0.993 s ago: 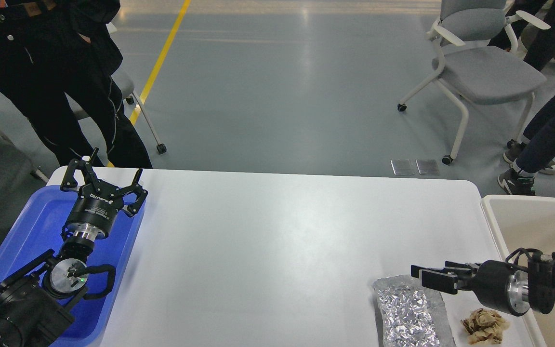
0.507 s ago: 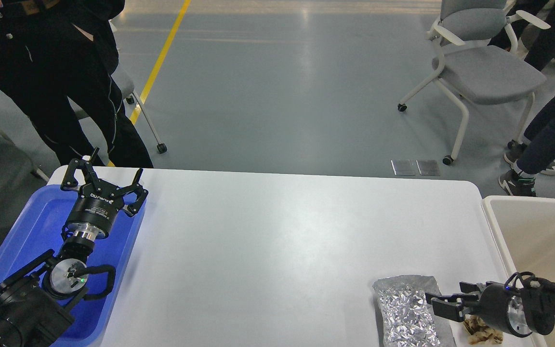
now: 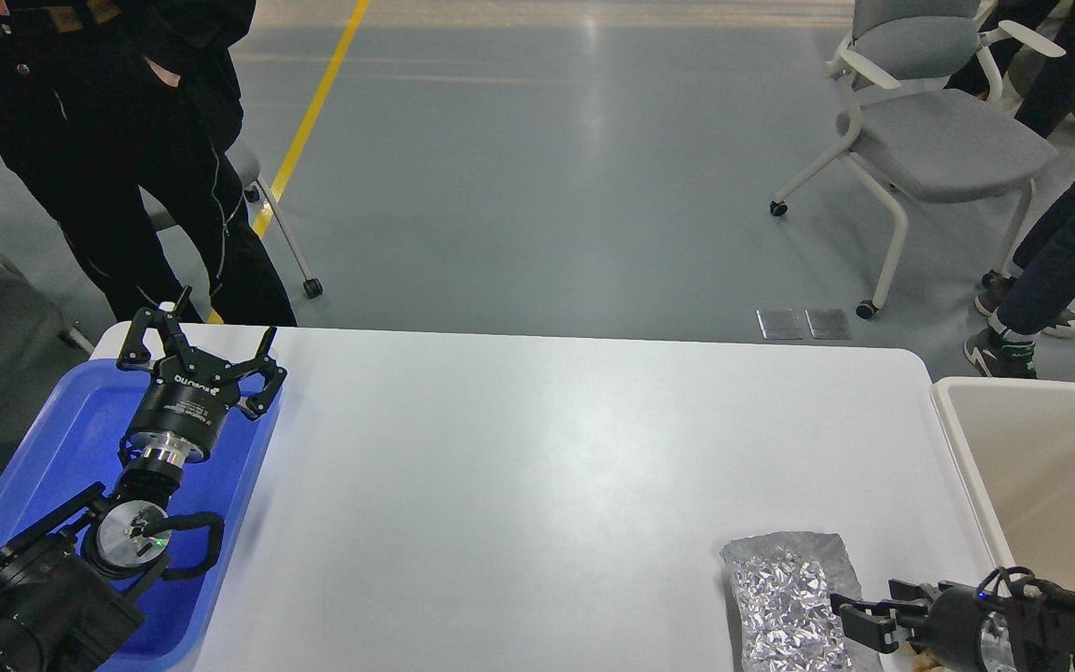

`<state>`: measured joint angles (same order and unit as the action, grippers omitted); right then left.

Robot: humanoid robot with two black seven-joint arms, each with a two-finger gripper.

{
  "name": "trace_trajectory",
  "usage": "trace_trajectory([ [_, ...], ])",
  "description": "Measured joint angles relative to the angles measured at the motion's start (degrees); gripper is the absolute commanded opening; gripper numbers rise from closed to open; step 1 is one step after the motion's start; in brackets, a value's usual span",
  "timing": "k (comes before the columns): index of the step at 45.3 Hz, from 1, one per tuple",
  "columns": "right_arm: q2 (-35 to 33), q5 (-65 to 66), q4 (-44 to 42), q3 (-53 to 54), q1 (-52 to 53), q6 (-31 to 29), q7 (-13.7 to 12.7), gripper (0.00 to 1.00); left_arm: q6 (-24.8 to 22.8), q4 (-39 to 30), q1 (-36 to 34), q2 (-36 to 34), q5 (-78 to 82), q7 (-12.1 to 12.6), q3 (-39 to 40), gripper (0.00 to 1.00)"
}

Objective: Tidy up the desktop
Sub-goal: 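Close the right gripper on the edge of the silver foil packet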

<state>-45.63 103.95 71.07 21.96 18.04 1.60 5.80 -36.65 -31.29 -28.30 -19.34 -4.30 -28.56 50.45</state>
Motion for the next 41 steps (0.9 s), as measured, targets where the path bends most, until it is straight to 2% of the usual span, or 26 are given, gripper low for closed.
trace_trajectory([
  [3,0.1,0.0,-0.3,0.0,-0.2,0.4,0.0,0.52,0.0,0.0,0.0,0.0,0.0,0.0,0.0,1.00],
  [7,0.3,0.0,-0.6,-0.1,-0.4,0.8,0.0,0.51,0.0,0.0,0.0,0.0,0.0,0.0,0.0,1.00],
  [14,0.5,0.0,-0.8,-0.1,-0.6,1.3,0.0,0.42,0.0,0.0,0.0,0.0,0.0,0.0,0.0,1.00],
  [19,0.5,-0.1,-0.8,-0.4,-0.7,1.6,0.0,0.22,0.0,0.0,0.0,0.0,0.0,0.0,0.0,1.00],
  [22,0.5,-0.1,-0.7,-1.1,-0.7,1.8,0.0,0.00,0.0,0.0,0.0,0.0,0.0,0.0,0.0,1.00],
  [41,0.9,-1.4,-0.5,-3.4,-0.2,3.5,0.0,0.00,-0.1,0.0,0.0,0.0,0.0,0.0,0.0,1.00],
])
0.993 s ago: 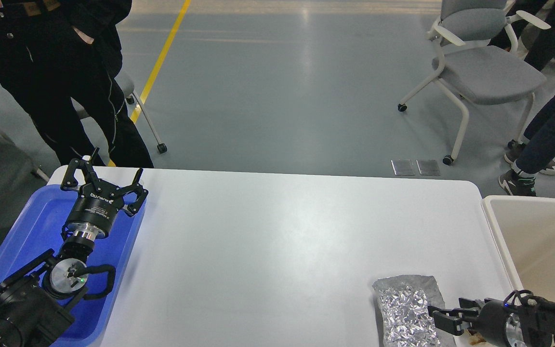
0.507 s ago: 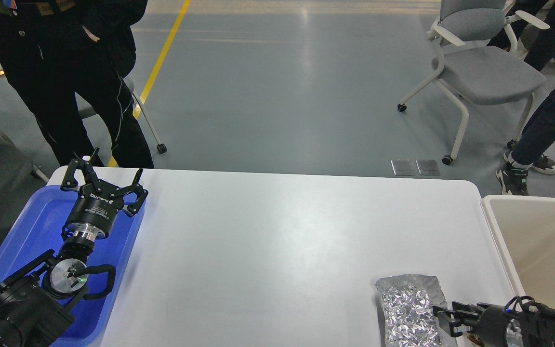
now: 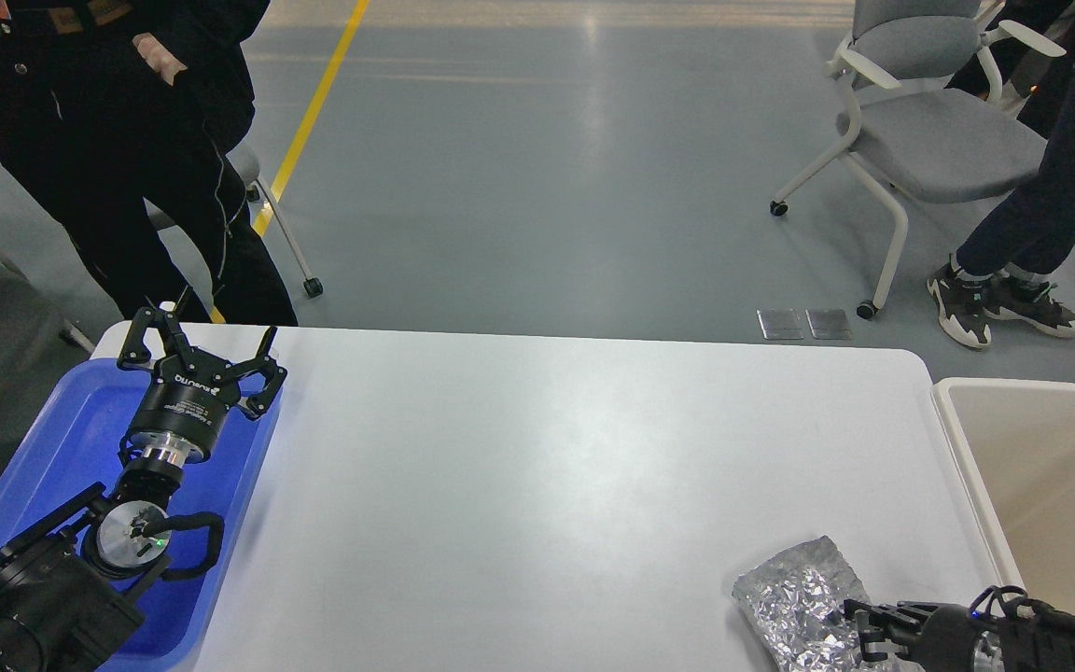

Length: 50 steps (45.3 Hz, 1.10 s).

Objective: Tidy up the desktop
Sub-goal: 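Close the right gripper on the edge of the silver foil packet, then lift the foil packet with the right gripper toward the white bin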

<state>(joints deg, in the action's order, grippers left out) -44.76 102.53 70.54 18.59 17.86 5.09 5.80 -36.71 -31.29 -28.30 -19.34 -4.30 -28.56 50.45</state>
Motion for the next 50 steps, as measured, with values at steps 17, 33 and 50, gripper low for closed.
trace_trajectory([
  [17,-1.6,-2.8,2.4,-0.2,1.6,0.3,0.0,0.00,0.0,0.0,0.0,0.0,0.0,0.0,0.0,1.00],
  [33,-8.9,-4.8,11.1,-0.1,4.1,-0.1,-0.1,0.00,0.0,0.0,0.0,0.0,0.0,0.0,0.0,1.00],
  [50,-19.8,-14.0,18.9,-0.1,12.7,-2.2,0.2,0.00,0.0,0.0,0.0,0.0,0.0,0.0,0.0,1.00],
])
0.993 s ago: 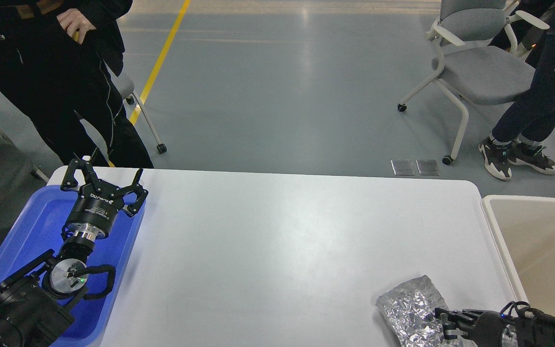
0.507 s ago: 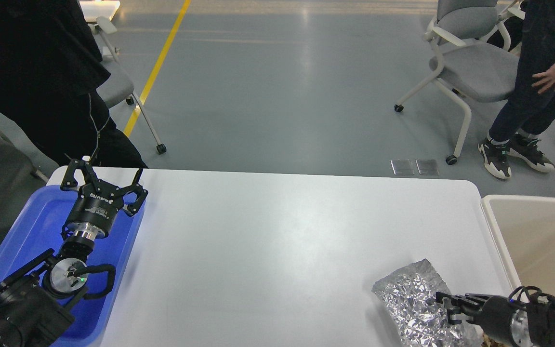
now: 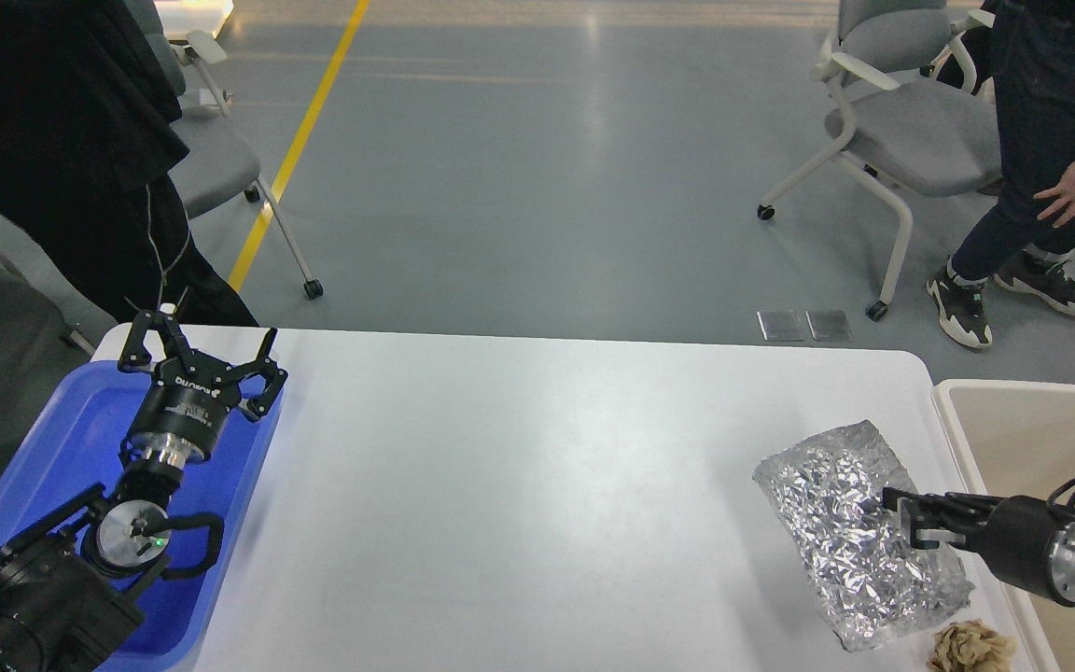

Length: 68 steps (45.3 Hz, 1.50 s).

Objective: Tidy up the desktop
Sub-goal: 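Lift the foil packet with the right gripper toward the white bin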

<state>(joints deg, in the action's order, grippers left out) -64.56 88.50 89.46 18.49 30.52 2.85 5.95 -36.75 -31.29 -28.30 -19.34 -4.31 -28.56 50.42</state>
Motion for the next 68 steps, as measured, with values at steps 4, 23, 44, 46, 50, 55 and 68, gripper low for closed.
trace_trajectory([
  [4,-2.5,-1.3,2.0,0.1,1.6,-0.7,0.1,0.00,0.0,0.0,0.0,0.0,0.0,0.0,0.0,1.00],
  [23,-11.2,-8.8,9.0,0.8,9.8,-4.2,0.5,0.00,0.0,0.0,0.0,0.0,0.0,0.0,0.0,1.00],
  [44,-14.9,-16.0,10.2,1.0,19.9,-11.2,1.3,0.00,0.0,0.0,0.0,0.0,0.0,0.0,0.0,1.00],
  [46,-15.1,-16.3,10.2,1.0,20.2,-11.4,1.4,0.00,0.0,0.0,0.0,0.0,0.0,0.0,0.0,1.00],
  [50,-15.2,-16.6,9.3,1.0,20.6,-11.6,1.4,0.00,0.0,0.0,0.0,0.0,0.0,0.0,0.0,1.00],
  [55,-15.3,-18.1,7.3,0.9,20.9,-11.5,1.4,0.00,0.0,0.0,0.0,0.0,0.0,0.0,0.0,1.00],
  [68,-15.2,-32.0,-2.9,0.3,20.8,-11.3,3.4,0.00,0.0,0.0,0.0,0.0,0.0,0.0,0.0,1.00],
])
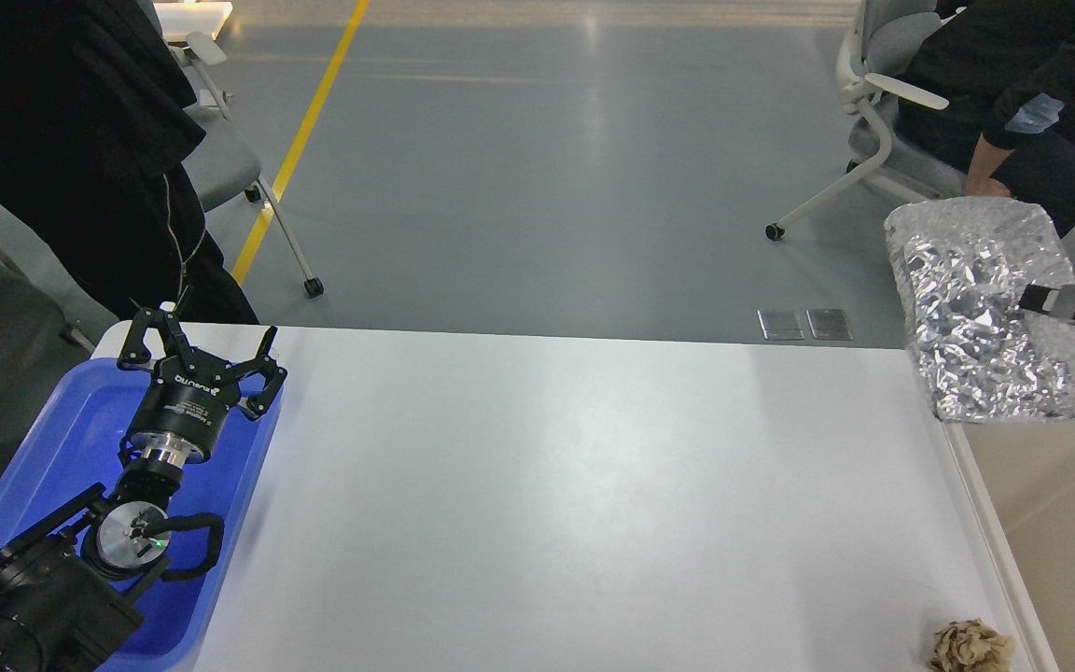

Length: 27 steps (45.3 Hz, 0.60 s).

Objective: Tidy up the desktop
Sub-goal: 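Release the foil packet into the white bin with the right gripper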

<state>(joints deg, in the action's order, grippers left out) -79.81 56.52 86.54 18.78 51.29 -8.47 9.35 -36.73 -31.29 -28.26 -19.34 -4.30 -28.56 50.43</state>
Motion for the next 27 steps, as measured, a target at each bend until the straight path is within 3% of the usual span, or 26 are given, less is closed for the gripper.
trace_trajectory([
  [16,3.8,-21.0,-15.7,-1.9,-5.4,0.7,6.4,0.00,0.0,0.0,0.0,0.0,0.0,0.0,0.0,1.00],
  [27,11.4,-30.9,-28.5,-1.9,-11.2,1.4,8.0,0.00,0.0,0.0,0.0,0.0,0.0,0.0,0.0,1.00],
])
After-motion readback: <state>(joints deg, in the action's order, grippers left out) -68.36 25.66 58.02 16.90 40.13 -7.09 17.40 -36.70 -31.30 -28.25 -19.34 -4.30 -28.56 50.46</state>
